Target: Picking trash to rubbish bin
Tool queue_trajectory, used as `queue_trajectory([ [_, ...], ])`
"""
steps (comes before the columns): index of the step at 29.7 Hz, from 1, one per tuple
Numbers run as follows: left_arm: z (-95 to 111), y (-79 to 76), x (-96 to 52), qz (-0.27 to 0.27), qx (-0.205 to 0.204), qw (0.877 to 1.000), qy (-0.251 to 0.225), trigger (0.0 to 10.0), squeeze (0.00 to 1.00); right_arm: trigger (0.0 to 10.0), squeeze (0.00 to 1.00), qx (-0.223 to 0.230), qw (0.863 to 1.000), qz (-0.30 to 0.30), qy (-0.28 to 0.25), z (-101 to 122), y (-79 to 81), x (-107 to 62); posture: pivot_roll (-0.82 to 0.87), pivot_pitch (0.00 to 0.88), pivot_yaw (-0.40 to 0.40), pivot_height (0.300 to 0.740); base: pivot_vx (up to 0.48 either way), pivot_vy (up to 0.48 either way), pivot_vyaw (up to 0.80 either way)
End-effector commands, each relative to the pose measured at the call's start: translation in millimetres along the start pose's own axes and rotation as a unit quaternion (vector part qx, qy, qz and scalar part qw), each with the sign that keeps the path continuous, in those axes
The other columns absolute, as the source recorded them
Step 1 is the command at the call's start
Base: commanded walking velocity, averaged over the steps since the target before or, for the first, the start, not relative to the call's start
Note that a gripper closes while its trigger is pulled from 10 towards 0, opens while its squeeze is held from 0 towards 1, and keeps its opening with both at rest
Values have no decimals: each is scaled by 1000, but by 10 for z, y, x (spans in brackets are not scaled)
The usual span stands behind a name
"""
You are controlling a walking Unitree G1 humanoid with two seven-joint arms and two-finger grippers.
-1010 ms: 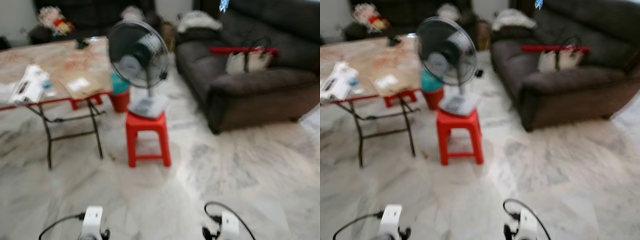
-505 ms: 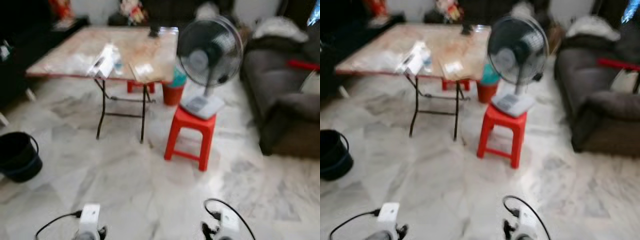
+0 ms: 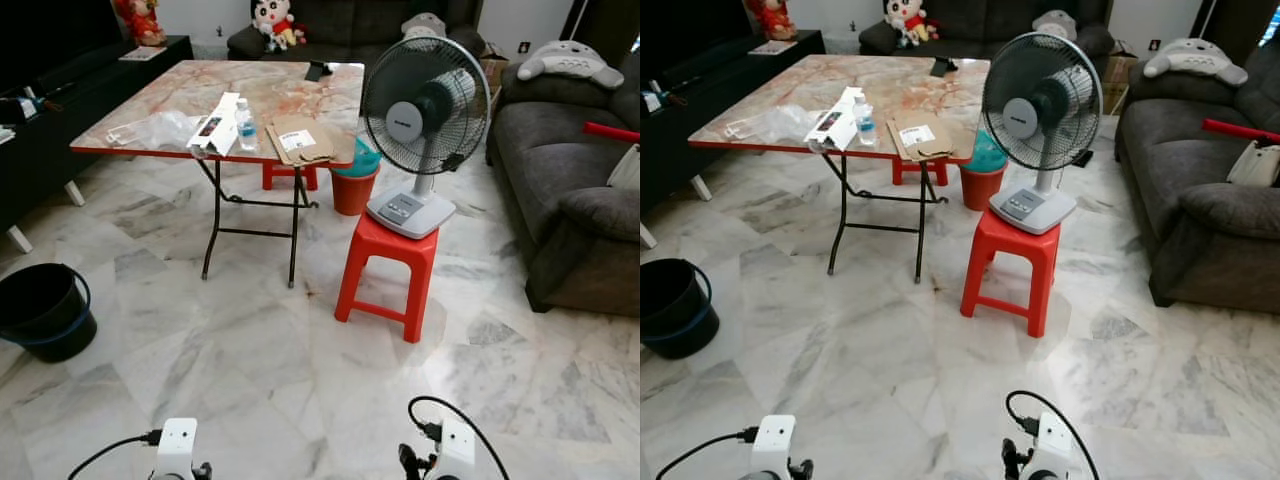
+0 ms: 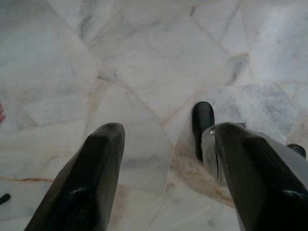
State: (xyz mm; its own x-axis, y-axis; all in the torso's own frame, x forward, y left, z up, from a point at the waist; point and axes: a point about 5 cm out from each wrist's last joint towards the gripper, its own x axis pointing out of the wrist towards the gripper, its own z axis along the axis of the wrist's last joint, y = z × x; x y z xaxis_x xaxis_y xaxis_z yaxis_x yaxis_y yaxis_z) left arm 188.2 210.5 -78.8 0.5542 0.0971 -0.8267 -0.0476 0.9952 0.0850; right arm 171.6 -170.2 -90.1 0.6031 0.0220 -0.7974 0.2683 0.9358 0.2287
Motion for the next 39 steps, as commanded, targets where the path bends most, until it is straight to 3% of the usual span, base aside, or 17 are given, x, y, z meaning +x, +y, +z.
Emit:
queue_trajectory([
  [1, -1, 58, -3, 9, 5, 1000, 5, 10000, 0, 10000, 0, 6, 1000, 12, -9, 40, 88, 20, -13, 0, 27, 740, 0, 469, 0],
  [21, -23, 64, -6, 12, 3, 1000, 9, 10000, 0, 10000, 0, 3, 1000, 13, -8, 37, 91, 19, -8, 0, 22, 740, 0, 402, 0],
  [34, 76, 75, 2, 20, 8, 1000, -14, 10000, 0, 10000, 0, 3, 1000, 18, -12, 54, 110, 24, -9, 0, 22, 740, 0, 0, 0],
  [39, 83, 107, 1, 34, 9, 999, -14, 10000, 0, 10000, 0, -16, 1000, 22, -8, 49, 125, 25, -9, 0, 23, 740, 301, 0, 86],
])
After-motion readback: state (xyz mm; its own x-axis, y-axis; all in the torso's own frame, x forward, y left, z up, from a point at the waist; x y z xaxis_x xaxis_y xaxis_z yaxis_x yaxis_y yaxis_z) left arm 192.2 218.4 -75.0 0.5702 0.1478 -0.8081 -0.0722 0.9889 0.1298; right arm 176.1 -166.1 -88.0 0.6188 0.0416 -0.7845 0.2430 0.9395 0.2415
